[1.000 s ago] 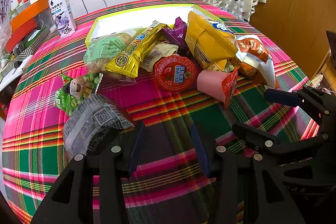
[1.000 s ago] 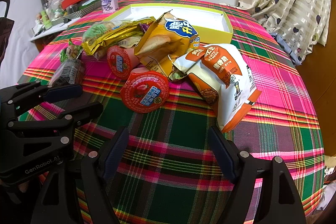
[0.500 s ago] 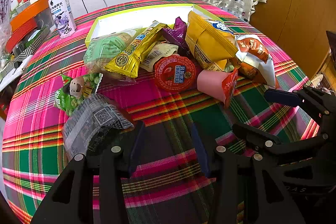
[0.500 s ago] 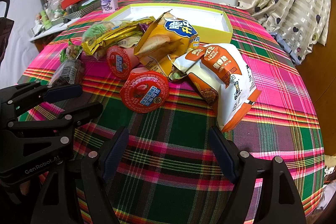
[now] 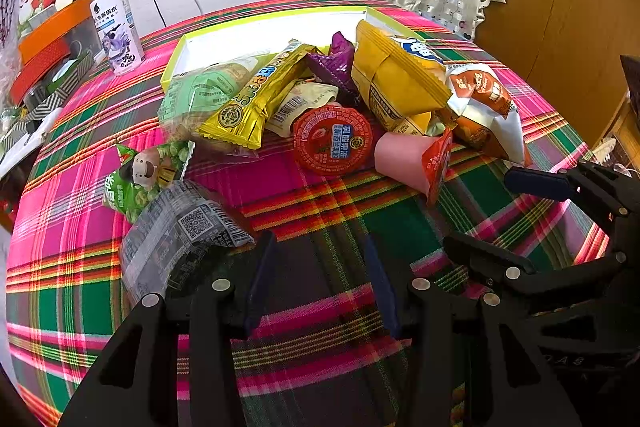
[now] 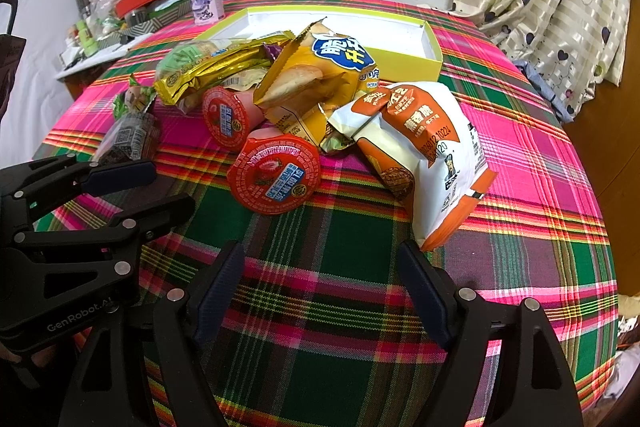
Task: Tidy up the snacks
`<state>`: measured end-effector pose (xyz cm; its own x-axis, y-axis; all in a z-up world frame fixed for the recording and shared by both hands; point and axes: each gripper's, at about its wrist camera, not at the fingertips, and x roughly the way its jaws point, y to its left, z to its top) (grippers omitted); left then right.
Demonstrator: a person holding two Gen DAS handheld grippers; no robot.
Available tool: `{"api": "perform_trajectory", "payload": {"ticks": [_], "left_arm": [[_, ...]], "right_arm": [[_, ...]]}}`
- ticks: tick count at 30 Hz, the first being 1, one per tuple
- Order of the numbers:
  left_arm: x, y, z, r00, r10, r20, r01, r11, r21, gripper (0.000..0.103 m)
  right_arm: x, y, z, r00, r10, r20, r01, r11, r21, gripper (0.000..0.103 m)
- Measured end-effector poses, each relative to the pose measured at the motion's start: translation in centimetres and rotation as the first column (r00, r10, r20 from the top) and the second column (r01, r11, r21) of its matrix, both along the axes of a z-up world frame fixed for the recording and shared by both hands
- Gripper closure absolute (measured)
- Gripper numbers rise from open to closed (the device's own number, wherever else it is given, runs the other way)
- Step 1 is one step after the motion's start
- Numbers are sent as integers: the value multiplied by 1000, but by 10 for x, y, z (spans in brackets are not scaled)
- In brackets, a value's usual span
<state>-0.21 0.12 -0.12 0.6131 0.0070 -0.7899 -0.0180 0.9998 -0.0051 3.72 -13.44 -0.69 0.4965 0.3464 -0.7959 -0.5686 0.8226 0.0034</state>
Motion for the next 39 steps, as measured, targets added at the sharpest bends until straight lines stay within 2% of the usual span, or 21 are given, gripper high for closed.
{"api": "perform_trajectory", "payload": {"ticks": [18,39], "left_arm": [[-2,-1,6,1000,-18,0,18,1000,-3,57],[-6,1,28,998,-32,58,33,999,-11,57]], "right_arm": [[-5,0,4,1000,15,-22,-15,1000,-3,23],[-11,2,22,998,41,41,-41,999,5,23]]}}
